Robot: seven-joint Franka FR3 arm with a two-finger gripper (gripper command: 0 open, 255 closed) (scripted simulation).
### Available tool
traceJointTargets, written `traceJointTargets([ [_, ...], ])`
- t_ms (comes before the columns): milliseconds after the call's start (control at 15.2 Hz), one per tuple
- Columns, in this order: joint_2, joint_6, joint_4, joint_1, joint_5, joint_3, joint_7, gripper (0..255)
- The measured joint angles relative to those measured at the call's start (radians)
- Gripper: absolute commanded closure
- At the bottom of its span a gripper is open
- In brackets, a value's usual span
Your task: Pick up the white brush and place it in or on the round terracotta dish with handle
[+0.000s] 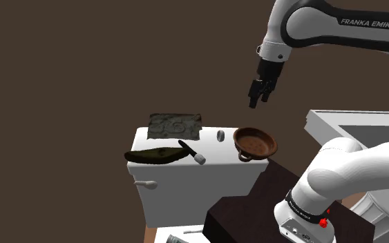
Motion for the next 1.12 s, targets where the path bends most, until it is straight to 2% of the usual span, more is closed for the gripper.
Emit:
traceJointTargets([
  [198, 0.012, 0.030, -0.014, 0.008, 0.017, 0.026, 0.028, 0],
  [462, 0.073, 0.121, -0.031, 0.031, 0.064, 0.105, 0.114, 0],
  [792, 0.178, 0.243, -0.029, 0.055, 0.110, 0.206, 0.226, 0],
  [1122, 0.324, 0.366, 0.012, 0.065, 0.127, 0.307, 0.341, 0],
])
